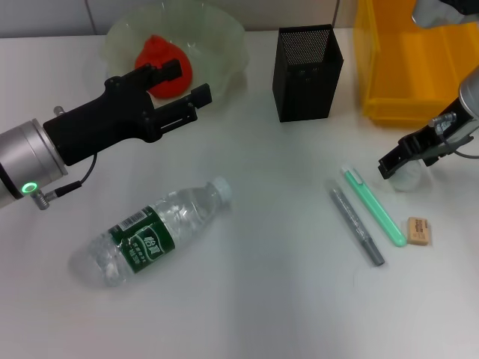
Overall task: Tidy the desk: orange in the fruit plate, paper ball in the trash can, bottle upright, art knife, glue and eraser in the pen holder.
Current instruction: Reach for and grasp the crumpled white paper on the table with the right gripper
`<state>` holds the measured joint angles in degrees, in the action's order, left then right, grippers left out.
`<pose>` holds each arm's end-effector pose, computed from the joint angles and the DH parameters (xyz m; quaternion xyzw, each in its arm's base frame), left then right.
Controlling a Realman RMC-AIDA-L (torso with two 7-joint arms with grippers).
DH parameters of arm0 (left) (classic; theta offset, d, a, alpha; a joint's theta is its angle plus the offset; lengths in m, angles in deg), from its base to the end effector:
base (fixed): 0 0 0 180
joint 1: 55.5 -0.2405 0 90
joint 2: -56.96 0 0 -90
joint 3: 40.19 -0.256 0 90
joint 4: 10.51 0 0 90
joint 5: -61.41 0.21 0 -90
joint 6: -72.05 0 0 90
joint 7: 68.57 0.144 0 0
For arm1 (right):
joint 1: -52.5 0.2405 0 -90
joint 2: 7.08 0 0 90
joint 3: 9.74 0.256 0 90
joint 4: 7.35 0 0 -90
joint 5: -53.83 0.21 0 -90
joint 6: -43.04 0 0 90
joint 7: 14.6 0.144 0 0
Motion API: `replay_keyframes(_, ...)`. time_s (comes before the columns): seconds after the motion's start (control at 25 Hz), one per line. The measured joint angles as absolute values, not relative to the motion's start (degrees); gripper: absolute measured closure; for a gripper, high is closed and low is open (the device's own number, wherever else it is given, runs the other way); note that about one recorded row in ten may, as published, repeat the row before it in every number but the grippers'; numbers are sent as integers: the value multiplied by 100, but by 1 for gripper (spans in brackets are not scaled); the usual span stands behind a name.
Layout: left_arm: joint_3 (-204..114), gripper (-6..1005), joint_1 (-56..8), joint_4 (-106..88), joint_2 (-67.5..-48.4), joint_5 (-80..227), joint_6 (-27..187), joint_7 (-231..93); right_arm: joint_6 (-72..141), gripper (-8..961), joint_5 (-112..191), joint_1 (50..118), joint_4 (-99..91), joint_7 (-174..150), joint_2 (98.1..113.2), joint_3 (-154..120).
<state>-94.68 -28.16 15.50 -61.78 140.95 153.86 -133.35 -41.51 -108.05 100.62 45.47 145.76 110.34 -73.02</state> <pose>-0.2501 0.3349 -0.0135 -0.8724 -0.2028 -0.3877 0.2181 0.2184 0.4019 0.0133 -0.8001 0.5180 -0.1975 0.2291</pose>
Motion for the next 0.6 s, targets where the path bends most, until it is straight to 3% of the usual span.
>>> replay_keyframes(0.6, -9417, 243, -2843, 1489, -6173, 14095, 15385, -13331, -3801, 140, -10834, 10075, 4243, 14572, 11034, -7301)
